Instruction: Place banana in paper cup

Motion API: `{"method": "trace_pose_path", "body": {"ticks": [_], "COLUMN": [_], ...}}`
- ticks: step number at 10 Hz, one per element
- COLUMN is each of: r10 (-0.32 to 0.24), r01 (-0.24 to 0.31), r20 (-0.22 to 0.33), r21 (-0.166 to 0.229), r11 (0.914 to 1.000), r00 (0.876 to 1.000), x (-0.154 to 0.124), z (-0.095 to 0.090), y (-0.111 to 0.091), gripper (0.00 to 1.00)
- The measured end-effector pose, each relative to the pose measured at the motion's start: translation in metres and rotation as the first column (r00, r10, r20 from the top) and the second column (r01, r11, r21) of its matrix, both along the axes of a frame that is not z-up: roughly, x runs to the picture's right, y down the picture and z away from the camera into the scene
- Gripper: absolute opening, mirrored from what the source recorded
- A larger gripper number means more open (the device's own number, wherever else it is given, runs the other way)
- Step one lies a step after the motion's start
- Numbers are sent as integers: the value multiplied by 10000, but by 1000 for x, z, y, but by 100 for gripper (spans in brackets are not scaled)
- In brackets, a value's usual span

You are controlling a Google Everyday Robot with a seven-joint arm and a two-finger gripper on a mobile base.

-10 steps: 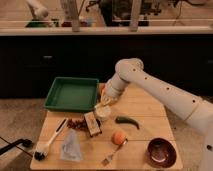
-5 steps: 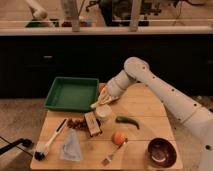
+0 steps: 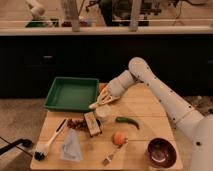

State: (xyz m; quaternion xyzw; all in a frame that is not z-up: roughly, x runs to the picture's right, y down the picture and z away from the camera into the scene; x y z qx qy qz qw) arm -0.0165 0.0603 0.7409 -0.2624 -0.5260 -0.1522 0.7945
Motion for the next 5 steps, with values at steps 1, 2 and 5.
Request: {"method": "trace_pose_path", "body": {"ticks": [1,2,5], "r10": [156,345,1203], "r01": [-151,-327,-1096], "r20": [375,694,1782], "r21": [-137,-258,-687], "r11": [9998,9991,9916], "r00": [9992,9970,9766], "x": [-1,0,2], "z": [-3,-6,-9], "y": [0,1,5], "gripper": [0,0,0]}}
